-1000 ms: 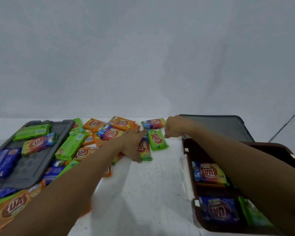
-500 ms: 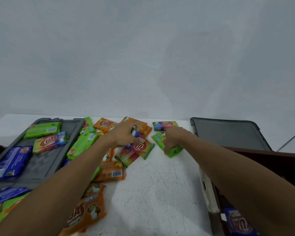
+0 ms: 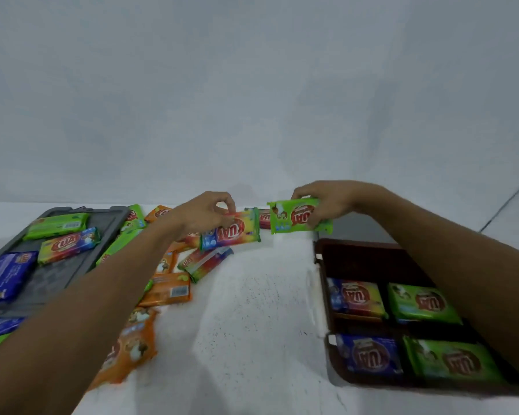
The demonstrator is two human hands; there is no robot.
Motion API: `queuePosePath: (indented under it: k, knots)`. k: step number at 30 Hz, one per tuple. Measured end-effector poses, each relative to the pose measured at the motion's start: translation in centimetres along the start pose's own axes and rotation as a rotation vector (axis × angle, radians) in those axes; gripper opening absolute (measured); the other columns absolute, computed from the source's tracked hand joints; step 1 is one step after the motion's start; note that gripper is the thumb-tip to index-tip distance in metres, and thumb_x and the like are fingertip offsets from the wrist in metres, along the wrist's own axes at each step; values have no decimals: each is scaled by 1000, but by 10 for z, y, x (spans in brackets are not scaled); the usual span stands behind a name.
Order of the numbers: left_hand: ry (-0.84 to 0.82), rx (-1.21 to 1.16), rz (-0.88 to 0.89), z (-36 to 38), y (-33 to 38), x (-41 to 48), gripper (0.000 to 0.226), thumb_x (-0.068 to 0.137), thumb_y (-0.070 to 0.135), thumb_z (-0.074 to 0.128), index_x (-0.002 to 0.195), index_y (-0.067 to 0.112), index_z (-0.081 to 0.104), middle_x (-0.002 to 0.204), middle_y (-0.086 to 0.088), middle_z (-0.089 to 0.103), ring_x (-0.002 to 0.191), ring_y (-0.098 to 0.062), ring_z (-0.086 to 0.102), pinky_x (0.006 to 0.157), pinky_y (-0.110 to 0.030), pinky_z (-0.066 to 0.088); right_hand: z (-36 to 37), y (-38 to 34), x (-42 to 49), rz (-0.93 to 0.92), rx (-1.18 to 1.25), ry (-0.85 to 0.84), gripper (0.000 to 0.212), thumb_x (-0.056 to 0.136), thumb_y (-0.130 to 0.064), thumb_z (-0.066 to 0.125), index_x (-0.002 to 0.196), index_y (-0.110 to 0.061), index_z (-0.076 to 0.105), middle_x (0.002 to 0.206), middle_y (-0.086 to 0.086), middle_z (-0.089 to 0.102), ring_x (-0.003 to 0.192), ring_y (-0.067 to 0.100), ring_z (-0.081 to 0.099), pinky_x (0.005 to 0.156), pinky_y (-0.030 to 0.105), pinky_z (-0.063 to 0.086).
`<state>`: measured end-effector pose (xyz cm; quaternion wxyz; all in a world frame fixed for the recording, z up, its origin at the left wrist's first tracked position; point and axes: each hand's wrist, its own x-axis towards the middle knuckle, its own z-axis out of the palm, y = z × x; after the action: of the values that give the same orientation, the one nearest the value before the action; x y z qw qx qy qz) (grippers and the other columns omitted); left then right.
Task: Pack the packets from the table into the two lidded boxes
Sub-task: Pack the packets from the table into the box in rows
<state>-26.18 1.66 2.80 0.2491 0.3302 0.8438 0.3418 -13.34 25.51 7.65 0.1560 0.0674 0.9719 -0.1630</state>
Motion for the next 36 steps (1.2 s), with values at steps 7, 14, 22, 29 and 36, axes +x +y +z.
queuePosePath:
  k: [7,14,22,29,36]
  knots:
    - [15,2,195,55,91,-7,28,88,37,69,114,31,60,100,2,71,83,-16,70,70,-27,54,2,82,-124,16,613,-30,22,86,-9,69,106,-3,64,99,13,74,87,24,69,79,36,55]
    - [-139,330,461,138,156,-10,22,85,35,72,101,29,58,87,16,60,78,-3,59,69,-26,46,45,146,-166,124,196,-83,17,86,-6,69,97,-18,63,96,2,73,91,24,70,78,34,56]
    - [-82,1053,462,215,158,-4,28,88,40,64,105,20,57,106,-5,63,96,-27,62,66,-35,39,105,160,-172,163,-465,324,37,84,-19,58,119,-25,52,103,4,60,95,27,59,70,40,50]
    - [94,1199,503,222,149,-19,30,92,27,56,121,18,59,120,-5,52,99,-27,60,63,-36,36,106,150,-180,26,-486,215,50,88,-54,55,132,-30,49,121,-3,55,107,22,57,73,34,43]
    - [-143,1259,449,222,143,-15,73,80,52,70,138,19,43,133,-3,46,105,-30,60,70,-39,47,98,145,-171,-5,-485,220,43,90,-53,52,127,-30,52,121,-3,58,106,22,59,70,31,41]
